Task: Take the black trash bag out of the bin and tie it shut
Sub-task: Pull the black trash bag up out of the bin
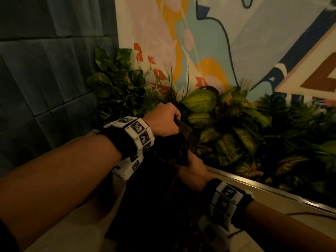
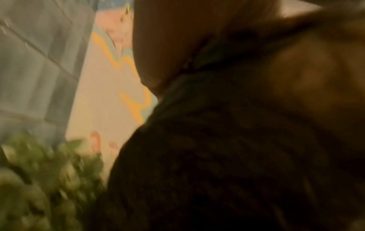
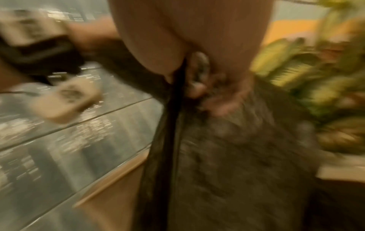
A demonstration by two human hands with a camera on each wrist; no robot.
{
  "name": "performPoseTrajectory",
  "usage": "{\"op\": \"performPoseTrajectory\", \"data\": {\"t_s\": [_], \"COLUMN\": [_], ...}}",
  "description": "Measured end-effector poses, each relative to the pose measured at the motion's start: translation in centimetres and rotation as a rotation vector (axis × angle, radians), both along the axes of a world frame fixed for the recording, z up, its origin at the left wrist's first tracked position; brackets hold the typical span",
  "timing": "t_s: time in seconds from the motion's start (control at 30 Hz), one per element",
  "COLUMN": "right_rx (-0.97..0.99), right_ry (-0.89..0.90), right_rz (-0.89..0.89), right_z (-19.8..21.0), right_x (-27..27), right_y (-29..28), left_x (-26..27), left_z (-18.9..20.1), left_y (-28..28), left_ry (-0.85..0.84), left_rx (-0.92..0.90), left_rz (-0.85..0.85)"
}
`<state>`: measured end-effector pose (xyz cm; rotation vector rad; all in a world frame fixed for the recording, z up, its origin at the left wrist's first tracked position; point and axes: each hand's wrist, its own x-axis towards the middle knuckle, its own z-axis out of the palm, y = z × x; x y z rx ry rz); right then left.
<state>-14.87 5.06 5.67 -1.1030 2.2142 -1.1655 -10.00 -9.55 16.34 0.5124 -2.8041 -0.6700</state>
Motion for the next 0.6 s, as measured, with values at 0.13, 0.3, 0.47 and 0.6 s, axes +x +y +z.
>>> {"op": "performPoseTrajectory", "data": {"t_s": [0.13,0.3,0.47,0.6], "right_rx": [-0.123,-0.079,-0.218,-0.285], "right_ry": [-0.032,0.029,-0.053,-0.197], "right_rz": [-0.027,0.008,-0.115,0.015], "right_z": [-1.3,-0.8,1.5,4.4], "right_x": [-2.6,-5.0,-7.2,-7.3], "right_y": [-0.1,1.1,0.9,1.6], "left_x": [1.8,5.2,7.5,9.2], "left_z": [2.7,4.5,3.7,2.1], "left_y": [-2.4,-7.3,-10.2,-12.8], "left_ry": [0.05,0.004,-0.057,-0.066], "left_rx": [-0.252,-0.605,-0.718,-0.578], "left_rz": [-0.005,0.068,0.127,0.435]}}
